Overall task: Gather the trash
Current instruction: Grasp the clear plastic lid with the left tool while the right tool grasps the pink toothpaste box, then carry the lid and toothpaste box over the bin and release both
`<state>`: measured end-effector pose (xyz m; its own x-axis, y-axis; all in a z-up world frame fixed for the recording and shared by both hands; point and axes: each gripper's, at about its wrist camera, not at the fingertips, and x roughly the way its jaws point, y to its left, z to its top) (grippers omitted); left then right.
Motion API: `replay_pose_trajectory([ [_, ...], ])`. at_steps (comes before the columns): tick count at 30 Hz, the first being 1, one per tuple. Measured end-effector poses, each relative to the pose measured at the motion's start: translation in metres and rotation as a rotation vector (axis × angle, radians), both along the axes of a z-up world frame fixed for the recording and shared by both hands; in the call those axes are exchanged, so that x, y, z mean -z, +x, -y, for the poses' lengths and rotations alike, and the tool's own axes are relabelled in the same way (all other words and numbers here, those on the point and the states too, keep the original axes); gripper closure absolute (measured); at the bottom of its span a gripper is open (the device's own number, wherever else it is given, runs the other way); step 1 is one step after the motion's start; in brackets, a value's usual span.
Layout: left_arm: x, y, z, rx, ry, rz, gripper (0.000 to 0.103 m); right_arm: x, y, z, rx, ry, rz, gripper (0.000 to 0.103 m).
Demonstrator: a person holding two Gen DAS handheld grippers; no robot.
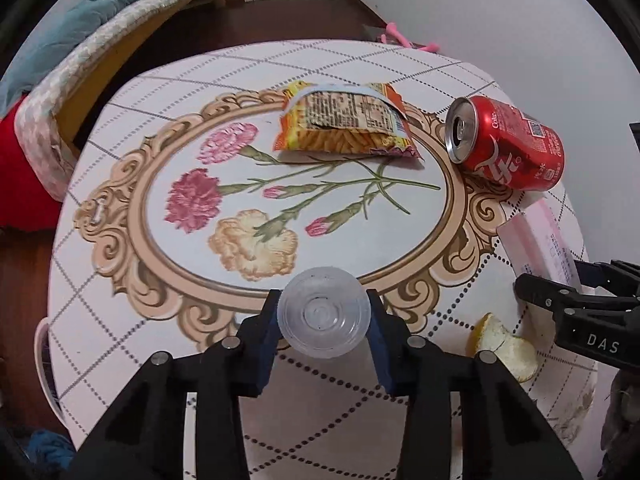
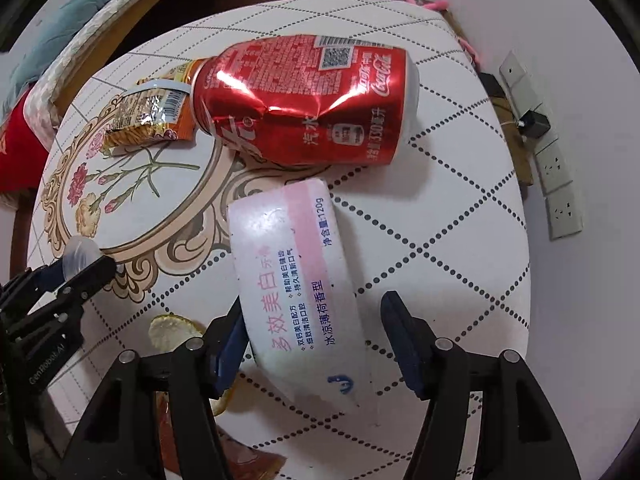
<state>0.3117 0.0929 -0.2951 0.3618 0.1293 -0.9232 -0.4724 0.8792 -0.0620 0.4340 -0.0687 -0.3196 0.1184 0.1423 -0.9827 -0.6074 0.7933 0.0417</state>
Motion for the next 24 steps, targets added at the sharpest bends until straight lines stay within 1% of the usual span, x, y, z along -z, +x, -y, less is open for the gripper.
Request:
replay_pose_trajectory([
  [1,-0.003,-0.004,0.001,-0.004,0.020,0.002,0.066,0.000,-0.002,0.000,-0.006,-0.002,0.009,0.041],
  [2,-0.007,-0.009,0.004,-0.008,0.034,0.006,0.066,-0.001,-0.007,0.000,-0.008,-0.003,0.024,0.050],
  [5,-0.023,-0.021,0.008,-0.021,0.084,0.023,0.066,-0.012,-0.019,0.003,0.006,0.019,0.037,0.050],
  [8,-0.042,-0.039,0.014,-0.031,0.097,0.047,0.066,-0.032,-0.028,0.009,0.025,0.045,0.069,0.050],
  [10,-0.058,-0.055,0.018,-0.032,0.114,0.064,0.066,-0.051,-0.037,0.012,0.037,0.078,0.087,0.050],
  [13,-0.083,-0.082,0.017,-0.046,0.129,0.104,0.066,-0.077,-0.055,0.014,0.033,0.153,0.095,0.050],
  [19,-0.137,-0.146,-0.001,-0.103,0.177,0.179,0.066,-0.127,-0.116,-0.005,-0.033,0.294,0.084,0.050],
  [21,-0.150,-0.169,-0.012,-0.131,0.192,0.196,0.066,-0.134,-0.135,-0.011,-0.054,0.326,0.077,0.050],
  [24,-0.165,-0.210,-0.031,-0.188,0.209,0.211,0.066,-0.151,-0.174,-0.033,-0.107,0.380,0.064,0.050],
])
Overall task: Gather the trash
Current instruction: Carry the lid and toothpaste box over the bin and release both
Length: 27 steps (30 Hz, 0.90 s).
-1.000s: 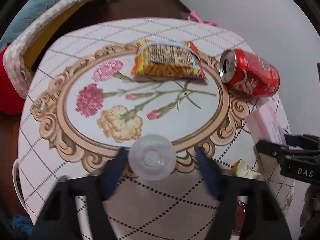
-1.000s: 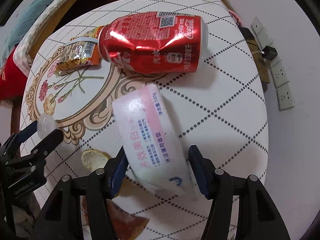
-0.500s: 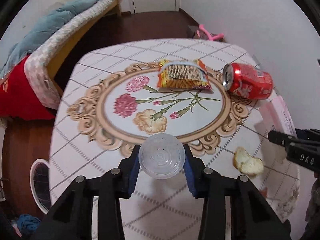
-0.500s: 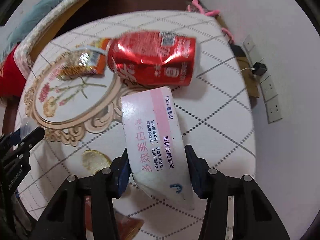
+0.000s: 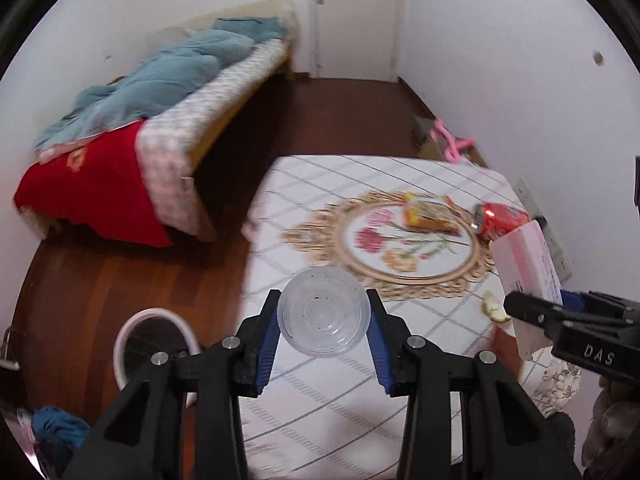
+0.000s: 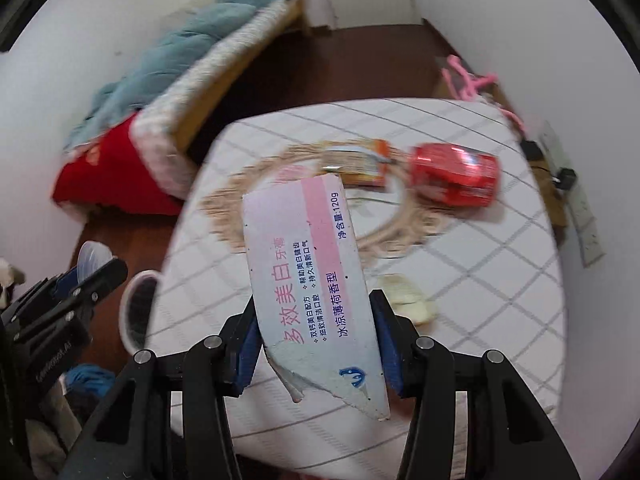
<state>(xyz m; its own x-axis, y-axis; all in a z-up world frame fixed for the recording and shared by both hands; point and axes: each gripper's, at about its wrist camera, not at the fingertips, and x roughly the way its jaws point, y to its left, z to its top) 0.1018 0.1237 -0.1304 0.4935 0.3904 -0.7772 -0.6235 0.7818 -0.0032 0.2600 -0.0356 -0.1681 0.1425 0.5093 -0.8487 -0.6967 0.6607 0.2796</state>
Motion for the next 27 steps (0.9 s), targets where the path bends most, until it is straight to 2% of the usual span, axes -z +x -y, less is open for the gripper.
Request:
replay_pose_trajectory([
  [4,-0.008,-0.052,-0.030,-0.082,0.029,-0.005,0.066,-0.012,-0.047,-0.037,-0.084,0.048,-0.025,0.050],
  [8,-0.003,-0.101,-0.065,-0.173,0.039,-0.025,0.066,-0.015,-0.100,-0.087,-0.186,0.075,-0.054,0.050],
  [12,0.012,-0.143,-0.104,-0.271,0.027,-0.050,0.066,-0.001,-0.147,-0.146,-0.283,0.062,-0.086,0.050],
  [16,0.040,-0.181,-0.147,-0.359,-0.011,-0.083,0.066,0.023,-0.181,-0.203,-0.353,0.019,-0.100,0.051],
  [19,0.069,-0.202,-0.179,-0.401,-0.077,-0.101,0.066,0.051,-0.202,-0.246,-0.394,-0.037,-0.111,0.051],
  [23,0.113,-0.226,-0.223,-0.437,-0.221,-0.109,0.066,0.093,-0.224,-0.295,-0.424,-0.119,-0.156,0.051],
  [27,0.154,-0.235,-0.260,-0.455,-0.324,-0.145,0.066,0.138,-0.233,-0.330,-0.437,-0.191,-0.200,0.050],
])
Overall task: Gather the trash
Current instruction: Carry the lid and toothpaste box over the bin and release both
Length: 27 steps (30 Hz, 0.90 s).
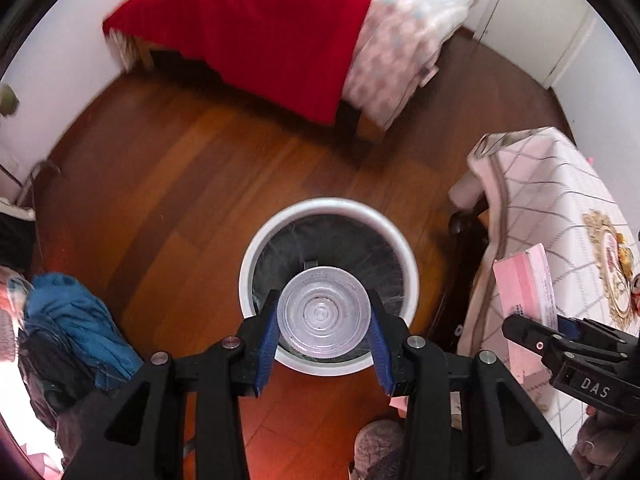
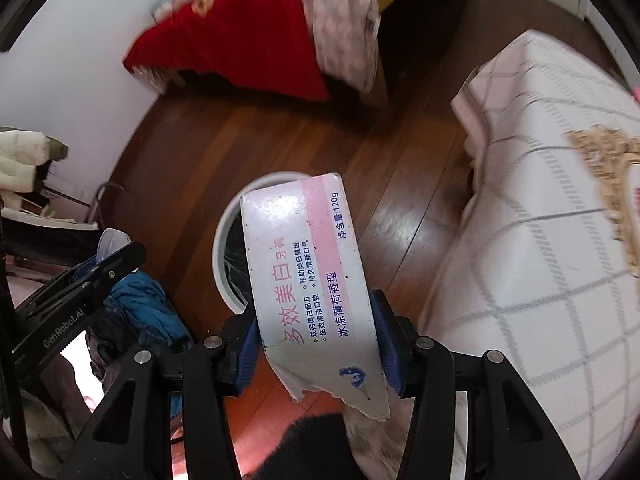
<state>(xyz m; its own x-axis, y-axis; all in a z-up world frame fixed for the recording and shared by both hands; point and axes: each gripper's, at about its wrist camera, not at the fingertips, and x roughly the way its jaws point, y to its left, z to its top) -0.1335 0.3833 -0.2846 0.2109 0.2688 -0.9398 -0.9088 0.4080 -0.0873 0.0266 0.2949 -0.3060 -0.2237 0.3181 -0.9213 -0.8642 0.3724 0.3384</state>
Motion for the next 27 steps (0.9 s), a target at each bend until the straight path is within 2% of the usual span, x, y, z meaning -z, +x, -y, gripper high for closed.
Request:
replay_pose_trajectory([
  [5,0.035,-0.001,-0.025,-0.007,-0.099,-0.008,0.066,0.047,-0.005,-0.044,-0.008,-0.082,-0.031,0.050],
  [10,0.064,-0.008,-0.035,-0.030,-0.199,-0.008,0.066,0.077,-0.009,-0.083,-0.044,-0.136,-0.028,0.050],
  [12,0.069,-0.016,-0.035,-0.054,-0.216,-0.010,0.064,0.085,-0.009,-0.091,-0.050,-0.144,-0.026,0.049],
  [13,0.070,-0.020,-0.035,-0.066,-0.219,-0.012,0.056,0.089,-0.009,-0.097,-0.049,-0.149,-0.024,0.049],
  [14,0.072,-0.023,-0.035,-0.074,-0.226,-0.012,0.042,0.093,-0.009,-0.102,-0.056,-0.151,-0.032,0.047],
  [15,0.072,-0.027,-0.035,-0.084,-0.226,-0.010,0.036,0.094,-0.008,-0.106,-0.059,-0.150,-0.036,0.043],
  [16,0.073,-0.031,-0.035,-0.096,-0.225,-0.010,0.032,0.096,-0.008,-0.109,-0.062,-0.145,-0.033,0.033],
  [18,0.075,-0.039,-0.035,-0.119,-0.224,-0.010,0.031,0.097,-0.008,-0.111,-0.072,-0.141,-0.013,0.030],
  [19,0.075,-0.043,-0.035,-0.130,-0.222,-0.015,0.023,0.095,-0.009,-0.111,-0.074,-0.138,-0.006,0.028],
  [20,0.074,-0.045,-0.034,-0.138,-0.217,-0.020,0.010,0.093,-0.010,-0.110,-0.076,-0.136,0.001,0.024],
  [21,0.072,-0.048,-0.033,-0.147,-0.206,-0.029,0.004,0.090,-0.010,-0.107,-0.078,-0.135,0.013,0.022],
  [22,0.069,-0.051,-0.031,-0.153,-0.195,-0.037,0.001,0.086,-0.011,-0.103,-0.081,-0.133,0.025,0.016],
  [25,0.059,-0.060,-0.025,-0.172,-0.161,-0.045,0.001,0.075,-0.015,-0.090,-0.093,-0.135,0.057,0.000],
  [27,0.051,-0.063,-0.017,-0.175,-0.123,-0.059,0.001,0.067,-0.019,-0.079,-0.102,-0.139,0.099,0.000],
])
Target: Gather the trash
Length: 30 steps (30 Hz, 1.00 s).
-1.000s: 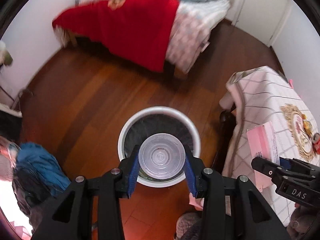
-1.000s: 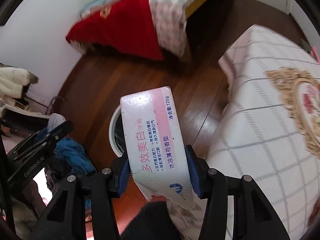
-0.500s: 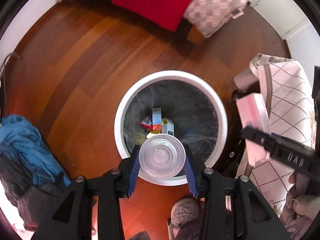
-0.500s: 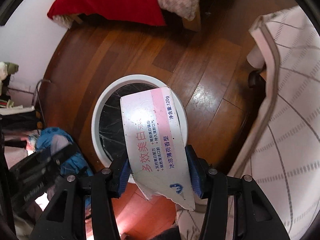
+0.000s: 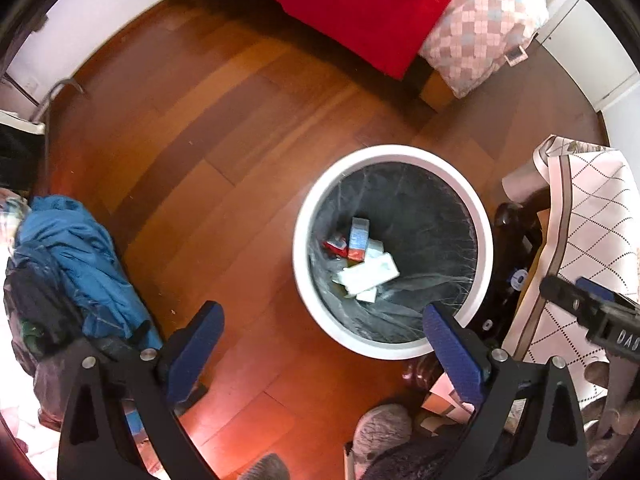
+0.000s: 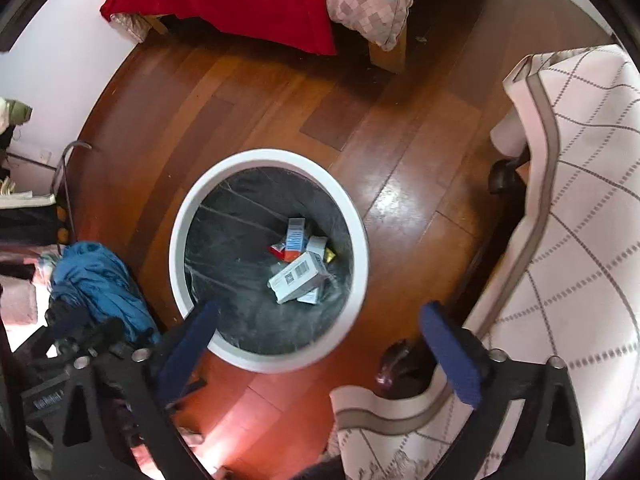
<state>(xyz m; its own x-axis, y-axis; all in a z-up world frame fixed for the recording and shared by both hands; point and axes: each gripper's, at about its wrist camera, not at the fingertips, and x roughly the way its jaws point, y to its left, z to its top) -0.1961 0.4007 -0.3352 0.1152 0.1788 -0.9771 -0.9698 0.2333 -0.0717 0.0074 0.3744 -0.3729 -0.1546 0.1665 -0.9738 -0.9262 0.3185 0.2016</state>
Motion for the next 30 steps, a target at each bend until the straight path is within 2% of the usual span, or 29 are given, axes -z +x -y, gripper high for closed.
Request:
replay_pose_trajectory([
  [6,-0.022,-0.003,0.019,0.010,0.085,-0.022,0.000,-0.012,-0.011,0.030,-0.029,-0.006,0.065,0.000],
  [12,-0.049,-0.001,0.042,0.039,0.137,-0.022,0.000,-0.031,-0.016,0.055,-0.017,0.023,0.066,0.000],
  [18,-0.083,0.001,0.064,0.051,0.201,-0.006,0.000,-0.070,-0.016,0.077,0.016,0.095,0.060,0.000],
  [30,-0.152,0.009,0.117,0.086,0.314,0.047,0.000,-0.161,-0.009,0.149,0.079,0.277,0.014,0.000],
])
